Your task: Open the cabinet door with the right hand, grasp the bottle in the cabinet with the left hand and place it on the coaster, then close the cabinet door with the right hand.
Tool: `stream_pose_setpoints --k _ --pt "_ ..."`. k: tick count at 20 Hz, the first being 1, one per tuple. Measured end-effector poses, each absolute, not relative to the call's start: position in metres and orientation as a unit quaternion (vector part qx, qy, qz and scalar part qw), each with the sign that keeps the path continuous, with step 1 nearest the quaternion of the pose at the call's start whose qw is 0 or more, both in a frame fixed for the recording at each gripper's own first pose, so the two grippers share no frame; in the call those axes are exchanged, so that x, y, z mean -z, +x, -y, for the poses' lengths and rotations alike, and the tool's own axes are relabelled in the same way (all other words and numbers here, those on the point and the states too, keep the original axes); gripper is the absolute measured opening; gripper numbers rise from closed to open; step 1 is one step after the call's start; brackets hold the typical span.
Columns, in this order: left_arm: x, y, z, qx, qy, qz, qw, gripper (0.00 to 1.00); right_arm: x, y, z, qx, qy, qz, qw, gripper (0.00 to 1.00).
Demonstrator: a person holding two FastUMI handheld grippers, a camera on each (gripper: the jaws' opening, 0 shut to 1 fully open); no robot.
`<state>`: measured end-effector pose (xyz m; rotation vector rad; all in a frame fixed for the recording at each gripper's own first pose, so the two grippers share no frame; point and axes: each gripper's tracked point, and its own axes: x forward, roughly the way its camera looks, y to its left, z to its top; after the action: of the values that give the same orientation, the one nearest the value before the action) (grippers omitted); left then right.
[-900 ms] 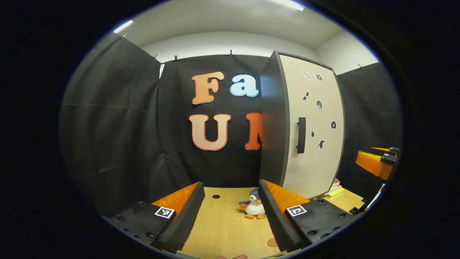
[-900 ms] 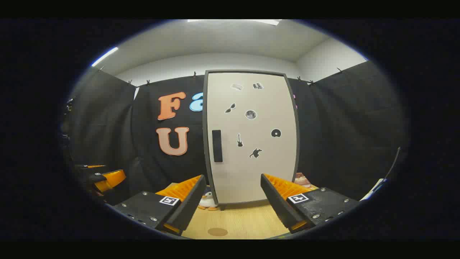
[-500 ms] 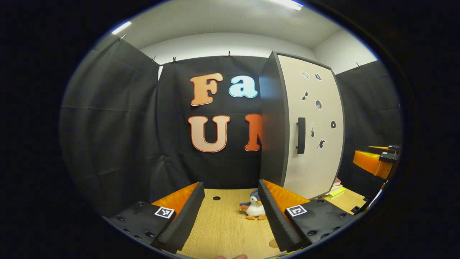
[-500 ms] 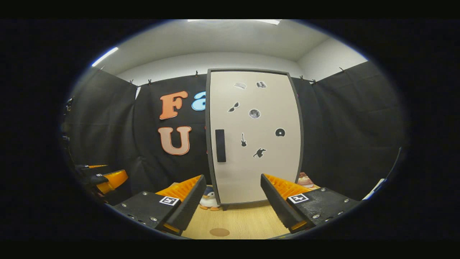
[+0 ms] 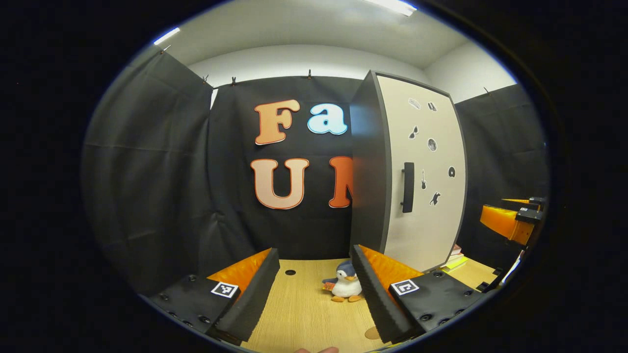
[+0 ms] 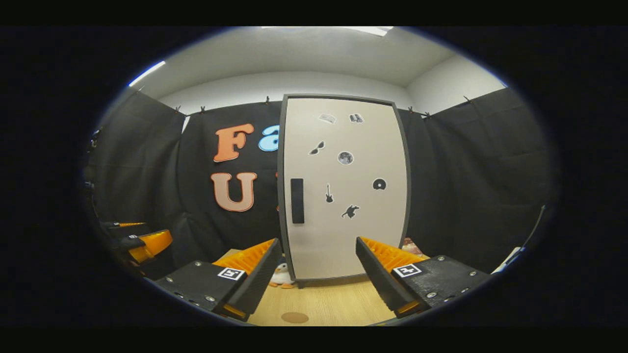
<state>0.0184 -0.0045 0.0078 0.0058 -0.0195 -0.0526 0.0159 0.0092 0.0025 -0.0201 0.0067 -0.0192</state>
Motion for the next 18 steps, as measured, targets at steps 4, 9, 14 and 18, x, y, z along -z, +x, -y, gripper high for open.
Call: stream_pose_setpoints --k 4,9,14,18 --pt "-0.007 0.021 -0.005 0.04 0.013 0.01 0.999 0.97 -0.001 0.023 -0.022 0.023 -0.014 -0.007 1.0 0.94" --pt "-0.003 0.029 -0.02 0.058 0.009 0.012 0.998 0.97 0.0 0.038 -0.047 0.036 -0.025 -0.006 0.999 0.94" --pt "0.001 0.042 -0.039 0.052 0.005 0.004 0.999 0.97 -0.004 0.076 -0.061 0.032 -0.027 -0.005 0.999 0.94" --pt "0.011 0.061 -0.066 0.022 0.005 -0.008 1.0 0.97 -0.004 0.127 -0.068 0.014 -0.017 -0.007 1.0 0.94"
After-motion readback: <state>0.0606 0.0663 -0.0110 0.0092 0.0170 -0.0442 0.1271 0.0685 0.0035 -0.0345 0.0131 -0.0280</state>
